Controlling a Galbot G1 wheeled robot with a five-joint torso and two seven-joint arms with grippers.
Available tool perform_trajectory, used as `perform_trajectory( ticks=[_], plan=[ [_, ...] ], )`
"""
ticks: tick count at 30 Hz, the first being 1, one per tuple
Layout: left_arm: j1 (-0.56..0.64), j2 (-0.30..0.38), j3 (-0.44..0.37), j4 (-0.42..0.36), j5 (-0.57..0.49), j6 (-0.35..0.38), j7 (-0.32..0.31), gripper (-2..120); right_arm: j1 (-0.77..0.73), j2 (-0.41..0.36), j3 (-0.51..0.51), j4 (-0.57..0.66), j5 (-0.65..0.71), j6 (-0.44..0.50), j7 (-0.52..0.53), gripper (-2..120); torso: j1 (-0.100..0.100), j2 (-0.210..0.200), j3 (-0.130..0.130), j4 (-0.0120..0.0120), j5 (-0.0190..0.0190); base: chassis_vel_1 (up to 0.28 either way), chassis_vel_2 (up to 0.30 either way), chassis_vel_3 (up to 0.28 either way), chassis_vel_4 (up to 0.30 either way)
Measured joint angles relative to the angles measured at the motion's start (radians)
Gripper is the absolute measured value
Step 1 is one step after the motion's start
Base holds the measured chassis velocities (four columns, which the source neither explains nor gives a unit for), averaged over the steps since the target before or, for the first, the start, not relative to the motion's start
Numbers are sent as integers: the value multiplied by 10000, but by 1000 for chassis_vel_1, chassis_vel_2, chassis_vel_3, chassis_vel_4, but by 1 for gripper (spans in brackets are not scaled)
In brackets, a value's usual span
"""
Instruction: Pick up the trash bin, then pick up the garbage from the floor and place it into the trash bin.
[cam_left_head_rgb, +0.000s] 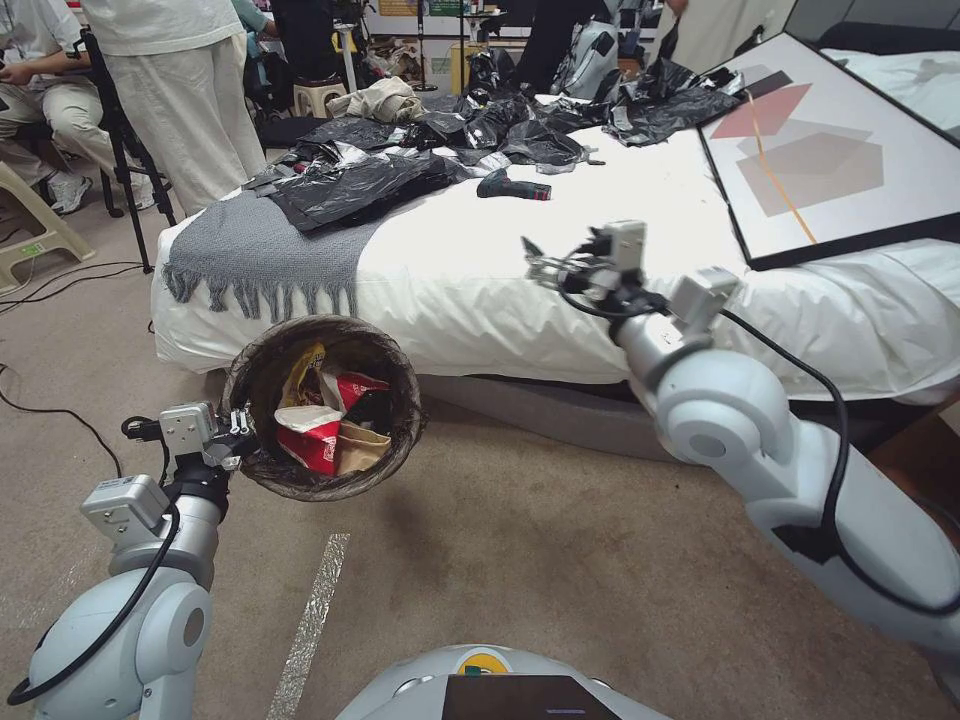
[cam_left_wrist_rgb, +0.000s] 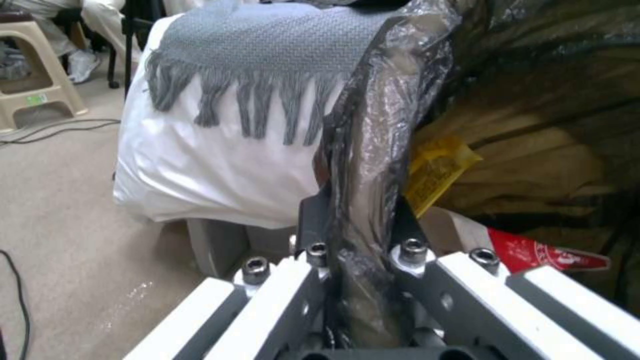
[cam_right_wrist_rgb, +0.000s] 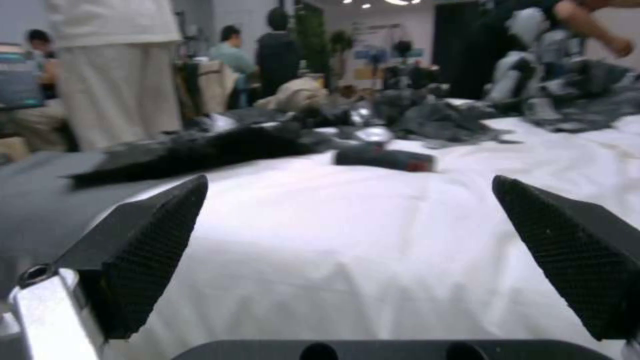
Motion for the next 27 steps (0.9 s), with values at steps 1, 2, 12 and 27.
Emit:
perform_trajectory(
  ticks=[1,2,12,27],
  plan=[
    [2,14,-15,0,-10,-52,4,0,-928,139,626,-120,-918,347,-296,100,0,0,0,-1,0,0,0,0,0],
    [2,14,-15,0,-10,-52,4,0,-928,139,626,-120,-918,347,-296,100,0,0,0,-1,0,0,0,0,0],
    [45,59,-78,172,-181,-503,112,0,-5169,1925,3524,-1290,-5396,3066,-2204,100,-1,0,0,1,-9,0,0,0,0],
    [404,57,-219,821,-310,-1861,159,0,-7963,5309,5906,-2810,-7559,5109,-4452,100,-1,0,0,2,-6,0,0,0,0]
  ],
)
